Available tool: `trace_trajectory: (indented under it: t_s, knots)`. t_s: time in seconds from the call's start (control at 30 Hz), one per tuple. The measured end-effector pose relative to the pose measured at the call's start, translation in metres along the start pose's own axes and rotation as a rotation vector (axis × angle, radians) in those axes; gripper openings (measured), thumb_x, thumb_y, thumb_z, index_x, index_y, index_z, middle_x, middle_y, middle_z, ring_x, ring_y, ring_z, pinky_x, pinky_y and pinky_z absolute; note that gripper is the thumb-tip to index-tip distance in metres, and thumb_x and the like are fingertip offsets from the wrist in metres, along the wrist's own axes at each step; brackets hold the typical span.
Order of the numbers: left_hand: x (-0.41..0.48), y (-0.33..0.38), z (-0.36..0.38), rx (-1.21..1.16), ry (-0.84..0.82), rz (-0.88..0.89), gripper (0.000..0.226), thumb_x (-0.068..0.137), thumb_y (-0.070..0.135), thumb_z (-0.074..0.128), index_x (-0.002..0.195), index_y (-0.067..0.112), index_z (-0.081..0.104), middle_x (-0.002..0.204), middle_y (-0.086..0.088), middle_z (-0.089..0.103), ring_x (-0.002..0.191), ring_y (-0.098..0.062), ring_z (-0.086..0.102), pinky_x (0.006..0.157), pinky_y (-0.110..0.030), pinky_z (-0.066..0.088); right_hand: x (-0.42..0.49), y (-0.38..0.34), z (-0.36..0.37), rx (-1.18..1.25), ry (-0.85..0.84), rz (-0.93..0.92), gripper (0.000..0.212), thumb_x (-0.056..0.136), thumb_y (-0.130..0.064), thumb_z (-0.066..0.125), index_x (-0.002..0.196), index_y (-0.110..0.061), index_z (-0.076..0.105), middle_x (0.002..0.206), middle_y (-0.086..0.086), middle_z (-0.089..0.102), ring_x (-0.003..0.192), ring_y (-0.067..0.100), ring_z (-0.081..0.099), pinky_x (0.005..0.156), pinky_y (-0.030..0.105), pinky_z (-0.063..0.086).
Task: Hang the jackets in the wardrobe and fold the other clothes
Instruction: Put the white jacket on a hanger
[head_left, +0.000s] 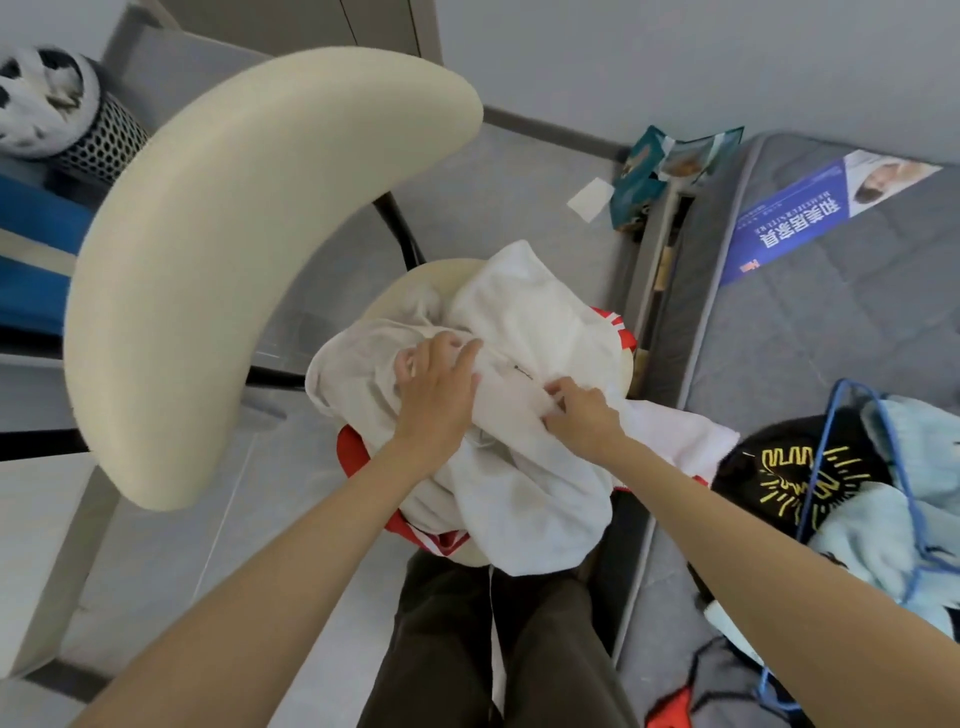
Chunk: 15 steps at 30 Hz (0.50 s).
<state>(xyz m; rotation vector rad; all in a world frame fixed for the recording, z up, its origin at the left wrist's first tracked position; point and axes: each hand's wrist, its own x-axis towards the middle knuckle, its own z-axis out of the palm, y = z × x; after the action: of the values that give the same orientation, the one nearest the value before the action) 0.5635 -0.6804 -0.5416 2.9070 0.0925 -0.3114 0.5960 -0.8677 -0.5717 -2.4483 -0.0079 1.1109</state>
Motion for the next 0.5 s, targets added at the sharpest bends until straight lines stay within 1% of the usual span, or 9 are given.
trace_trajectory:
  t_s: [0.07, 0.13, 0.17, 0.2, 0.27, 0.33, 0.37, 0.43, 0.5]
  knots:
    - [0.010, 0.001, 0.003, 0.097, -0.116, 0.149, 0.052, 0.098, 0.018, 0.041, 0.147, 0.024, 0.026, 0.154, -0.002, 0.022, 0.141, -0.023, 0.018, 0.111, -0.047, 0.007, -0.004, 0.005, -0.003, 0.006, -0.016, -0.042, 0.032, 0.093, -0.025, 0.057, 0.124, -0.019, 0.055, 0.119, 0.006, 0.049, 0.112, 0.028, 0.045, 0.100, 0.037, 0.039]
    - [0.016, 0.000, 0.007, 0.160, -0.264, 0.219, 0.068, 0.093, 0.007, 0.042, 0.151, 0.026, 0.012, 0.160, 0.003, 0.008, 0.147, -0.020, 0.002, 0.113, -0.052, -0.005, -0.008, 0.009, -0.007, -0.020, -0.025, -0.073, 0.027, 0.094, -0.027, 0.057, 0.120, -0.019, 0.059, 0.119, 0.007, 0.043, 0.111, 0.028, 0.041, 0.103, 0.035, 0.033]
    - [0.017, -0.001, 0.007, 0.178, -0.316, 0.220, 0.072, 0.090, 0.005, 0.043, 0.151, 0.025, 0.011, 0.159, 0.003, 0.012, 0.147, -0.020, 0.004, 0.113, -0.054, -0.008, -0.011, 0.011, -0.009, -0.009, -0.041, -0.090, 0.025, 0.094, -0.027, 0.058, 0.117, -0.017, 0.062, 0.118, 0.007, 0.047, 0.110, 0.029, 0.044, 0.102, 0.036, 0.035]
    - [0.017, -0.002, 0.007, 0.191, -0.344, 0.215, 0.073, 0.088, 0.005, 0.045, 0.150, 0.024, 0.013, 0.155, 0.002, 0.021, 0.145, -0.020, 0.013, 0.112, -0.055, -0.009, -0.013, 0.011, -0.009, 0.025, -0.066, -0.099, 0.023, 0.093, -0.026, 0.060, 0.111, -0.015, 0.066, 0.115, 0.008, 0.054, 0.107, 0.029, 0.049, 0.100, 0.040, 0.039]
    - [0.015, -0.005, 0.006, 0.194, -0.333, 0.211, 0.063, 0.086, 0.009, 0.052, 0.143, 0.023, 0.029, 0.136, 0.003, 0.042, 0.131, -0.018, 0.036, 0.112, -0.053, -0.006, -0.022, 0.012, -0.006, 0.096, -0.108, -0.092, 0.016, 0.090, -0.027, 0.064, 0.097, -0.014, 0.069, 0.107, 0.006, 0.062, 0.102, 0.028, 0.055, 0.094, 0.045, 0.044]
    - [0.010, -0.011, 0.002, 0.140, -0.324, 0.207, 0.041, 0.087, 0.015, 0.057, 0.125, 0.021, 0.042, 0.115, 0.005, 0.053, 0.112, -0.018, 0.050, 0.110, -0.043, 0.005, -0.030, 0.013, -0.001, 0.156, -0.097, -0.074, 0.019, 0.091, -0.032, 0.062, 0.091, -0.013, 0.063, 0.099, 0.004, 0.063, 0.095, 0.024, 0.057, 0.089, 0.041, 0.047]
    - [0.008, -0.015, -0.002, 0.106, -0.335, 0.208, 0.033, 0.088, 0.019, 0.059, 0.117, 0.020, 0.044, 0.106, 0.005, 0.057, 0.104, -0.018, 0.054, 0.107, -0.038, 0.012, -0.034, 0.013, 0.002, 0.216, -0.071, -0.055, 0.021, 0.093, -0.034, 0.057, 0.095, -0.013, 0.060, 0.094, 0.002, 0.063, 0.091, 0.022, 0.057, 0.085, 0.035, 0.047]
    - [0.002, -0.022, -0.011, 0.046, -0.345, 0.242, 0.024, 0.089, 0.026, 0.060, 0.104, 0.017, 0.044, 0.091, 0.005, 0.057, 0.092, -0.020, 0.056, 0.096, -0.030, 0.024, -0.041, 0.012, 0.006, 0.295, -0.019, -0.053, 0.018, 0.096, -0.033, 0.051, 0.108, -0.019, 0.052, 0.092, -0.002, 0.059, 0.088, 0.018, 0.054, 0.077, 0.022, 0.043]
    - [-0.005, -0.027, -0.023, -0.030, -0.345, 0.270, 0.025, 0.089, 0.031, 0.060, 0.093, 0.018, 0.039, 0.077, 0.008, 0.050, 0.082, -0.020, 0.054, 0.086, -0.029, 0.029, -0.044, 0.011, 0.009, 0.129, 0.020, -0.120, 0.030, 0.092, -0.029, 0.057, 0.120, -0.025, 0.045, 0.104, 0.000, 0.051, 0.097, 0.019, 0.046, 0.080, 0.024, 0.038]
